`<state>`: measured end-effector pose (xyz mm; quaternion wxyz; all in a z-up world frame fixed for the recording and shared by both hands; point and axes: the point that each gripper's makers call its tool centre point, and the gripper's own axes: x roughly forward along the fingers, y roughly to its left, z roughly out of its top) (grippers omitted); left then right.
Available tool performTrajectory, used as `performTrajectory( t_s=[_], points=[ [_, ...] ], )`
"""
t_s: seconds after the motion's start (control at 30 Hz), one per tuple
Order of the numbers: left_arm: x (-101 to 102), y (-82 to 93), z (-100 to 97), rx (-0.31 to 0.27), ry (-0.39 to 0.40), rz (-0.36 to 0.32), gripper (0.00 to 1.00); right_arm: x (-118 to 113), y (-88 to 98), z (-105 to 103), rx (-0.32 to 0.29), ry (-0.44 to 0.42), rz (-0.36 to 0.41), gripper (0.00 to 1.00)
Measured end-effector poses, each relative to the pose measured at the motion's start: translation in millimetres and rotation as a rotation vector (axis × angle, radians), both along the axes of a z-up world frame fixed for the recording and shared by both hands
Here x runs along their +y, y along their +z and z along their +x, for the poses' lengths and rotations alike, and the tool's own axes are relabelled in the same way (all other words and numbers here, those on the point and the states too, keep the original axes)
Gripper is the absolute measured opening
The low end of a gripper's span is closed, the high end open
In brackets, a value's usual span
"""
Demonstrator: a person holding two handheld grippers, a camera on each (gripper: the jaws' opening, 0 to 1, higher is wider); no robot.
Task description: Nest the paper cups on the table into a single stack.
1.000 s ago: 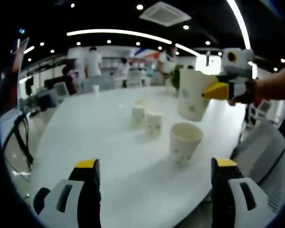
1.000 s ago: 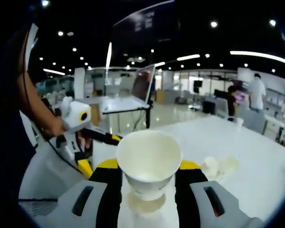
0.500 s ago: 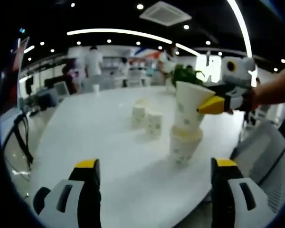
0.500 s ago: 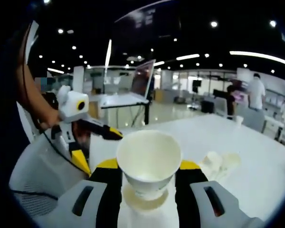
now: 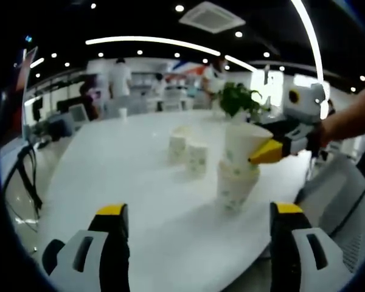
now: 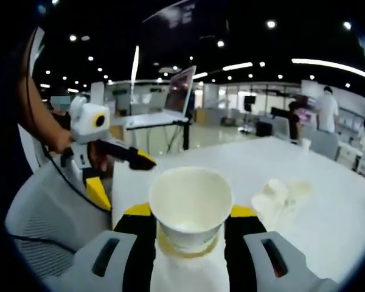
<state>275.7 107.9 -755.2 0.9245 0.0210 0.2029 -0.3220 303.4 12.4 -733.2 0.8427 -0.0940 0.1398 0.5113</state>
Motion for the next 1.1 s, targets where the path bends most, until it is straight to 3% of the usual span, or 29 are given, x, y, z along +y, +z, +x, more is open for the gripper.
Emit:
performTrajectory(
  t_s=[0.37,0.6,1.1],
  points=[
    [-1.0,0.6,0.2,-0.001,-0.001,-0.002,0.96,-7.0,-10.0,7.7,0.045,-0.047,0.006,0.41],
    [-0.5,1.7,0.3,-0.003,0.001,-0.006,0.96,-5.2,-23.9,2.1,0.039,-0.031,-0.054,0.41],
    [-0.1,0.9,-0.3,-0.001,0.004,-0.004,0.96,-2.3,-24.6,-2.1,0.056,-0.025,-0.076,0.43]
  ],
)
